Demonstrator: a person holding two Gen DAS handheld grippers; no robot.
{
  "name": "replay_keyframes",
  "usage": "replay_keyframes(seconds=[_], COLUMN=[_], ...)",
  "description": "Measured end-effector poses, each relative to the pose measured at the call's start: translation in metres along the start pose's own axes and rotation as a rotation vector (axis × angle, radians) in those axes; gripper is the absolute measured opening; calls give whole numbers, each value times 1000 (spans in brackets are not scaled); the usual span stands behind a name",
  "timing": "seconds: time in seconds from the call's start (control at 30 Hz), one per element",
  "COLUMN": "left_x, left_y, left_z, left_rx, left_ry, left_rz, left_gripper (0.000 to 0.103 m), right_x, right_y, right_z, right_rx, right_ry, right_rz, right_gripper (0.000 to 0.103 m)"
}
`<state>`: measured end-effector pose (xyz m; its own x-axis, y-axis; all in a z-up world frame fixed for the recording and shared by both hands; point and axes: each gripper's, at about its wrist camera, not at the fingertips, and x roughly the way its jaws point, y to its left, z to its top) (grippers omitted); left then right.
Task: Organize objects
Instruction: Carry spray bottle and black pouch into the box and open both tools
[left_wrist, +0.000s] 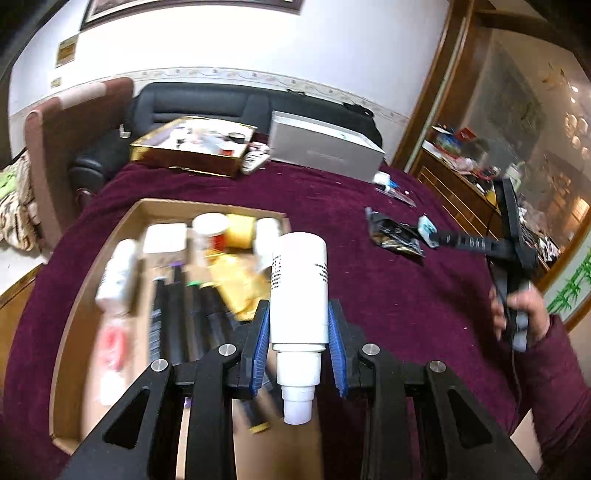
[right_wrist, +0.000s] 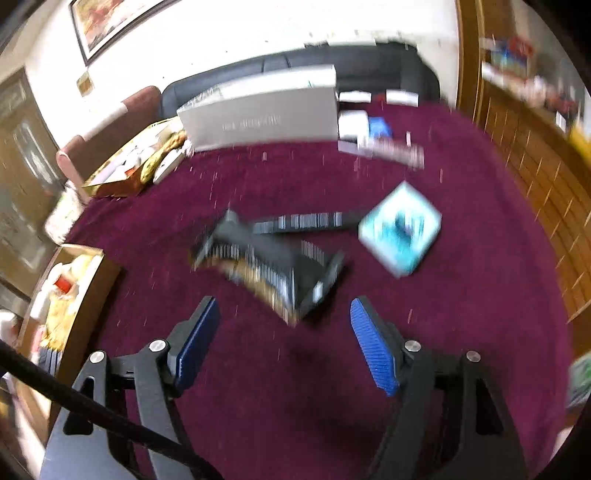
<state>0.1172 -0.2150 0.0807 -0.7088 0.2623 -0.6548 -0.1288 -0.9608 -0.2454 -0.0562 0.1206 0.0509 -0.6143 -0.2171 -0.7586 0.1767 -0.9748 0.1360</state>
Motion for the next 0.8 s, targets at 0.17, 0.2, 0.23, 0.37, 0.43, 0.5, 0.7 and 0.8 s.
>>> replay_keyframes(seconds=[0.17,0.2,0.23,0.37,0.43,0.5,0.7,0.8], left_x=[-15,-17,-18,-18,-13,-9,-5,-10], left_y=[33,40,46,68,76,85,93,92], left_z=[-12,-14,-16,-19,-20,-22,-29,-31], left_rx=[-16,-28,-37,-72,-96,-122,-153,-148], left_ry=[-24,-24,-24,-19,-13,-3,11,7], left_rz=[43,48,50,65,68,70,68,72], left_gripper=[25,25,25,25,25,25,25,25], right_x=[40,51,58,91,98,99,84,64], right_y=[25,27,30,42,45,44,44,41], right_z=[39,41,41,32,27,24,15,9], right_rx=[-94,-104,-118,-230,-247,-214,-95,-23], right_ry=[111,148,169,253,258,253,216,191], right_rz=[1,4,-7,-102,-127,-123,-85,-27], right_gripper=[82,82,82,82,77,59,34,24])
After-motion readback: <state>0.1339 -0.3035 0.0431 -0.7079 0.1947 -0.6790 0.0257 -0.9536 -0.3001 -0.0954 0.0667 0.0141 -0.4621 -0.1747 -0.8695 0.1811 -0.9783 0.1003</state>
